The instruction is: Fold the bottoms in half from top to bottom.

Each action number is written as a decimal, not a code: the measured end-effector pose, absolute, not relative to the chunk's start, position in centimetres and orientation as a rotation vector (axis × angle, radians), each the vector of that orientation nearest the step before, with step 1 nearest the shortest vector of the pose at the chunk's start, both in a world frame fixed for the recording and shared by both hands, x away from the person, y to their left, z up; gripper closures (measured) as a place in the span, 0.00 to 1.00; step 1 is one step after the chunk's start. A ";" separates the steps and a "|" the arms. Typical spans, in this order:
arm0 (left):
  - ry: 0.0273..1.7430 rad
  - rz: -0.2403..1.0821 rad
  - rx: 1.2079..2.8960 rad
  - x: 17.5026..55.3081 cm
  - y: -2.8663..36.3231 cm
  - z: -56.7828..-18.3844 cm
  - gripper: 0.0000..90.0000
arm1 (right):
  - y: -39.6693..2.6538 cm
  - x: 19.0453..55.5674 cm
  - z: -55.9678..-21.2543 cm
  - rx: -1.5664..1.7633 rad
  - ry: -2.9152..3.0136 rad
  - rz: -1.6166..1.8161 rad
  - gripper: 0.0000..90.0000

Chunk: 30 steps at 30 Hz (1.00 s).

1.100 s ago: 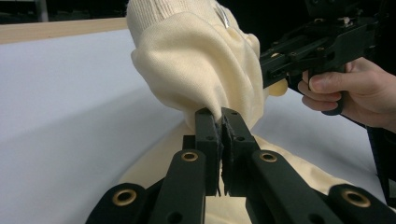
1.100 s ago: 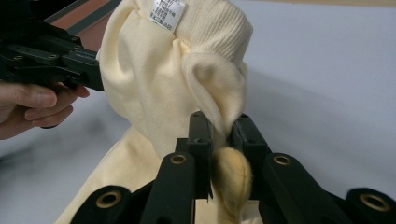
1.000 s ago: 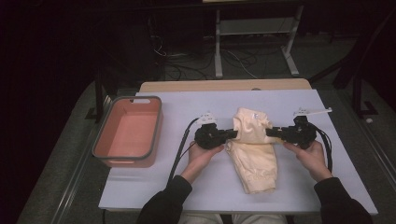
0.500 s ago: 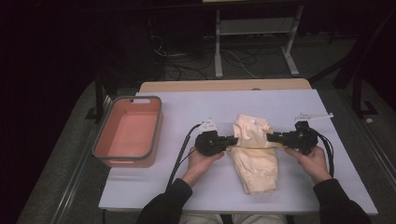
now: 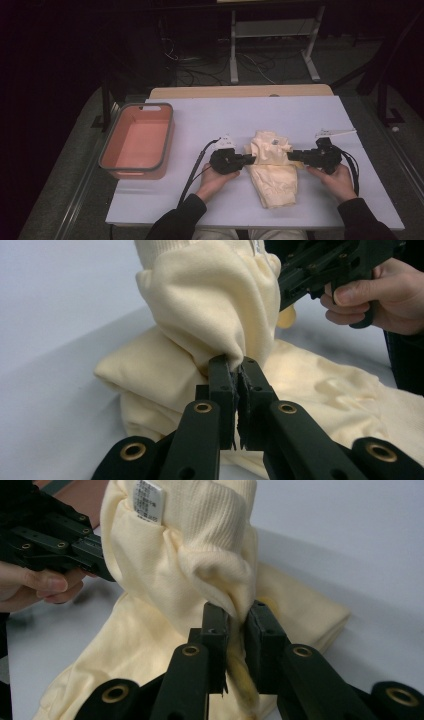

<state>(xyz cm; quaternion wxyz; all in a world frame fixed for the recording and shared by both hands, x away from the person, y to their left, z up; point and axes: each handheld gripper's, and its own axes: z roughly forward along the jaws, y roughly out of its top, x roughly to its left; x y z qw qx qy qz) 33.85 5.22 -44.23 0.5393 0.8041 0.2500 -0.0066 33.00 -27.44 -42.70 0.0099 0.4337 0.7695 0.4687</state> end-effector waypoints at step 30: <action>0.549 -0.017 1.966 33.5 5.1 -44.5 0.96 | -28.8 32.8 -38.9 1.386 2.279 1.710 0.82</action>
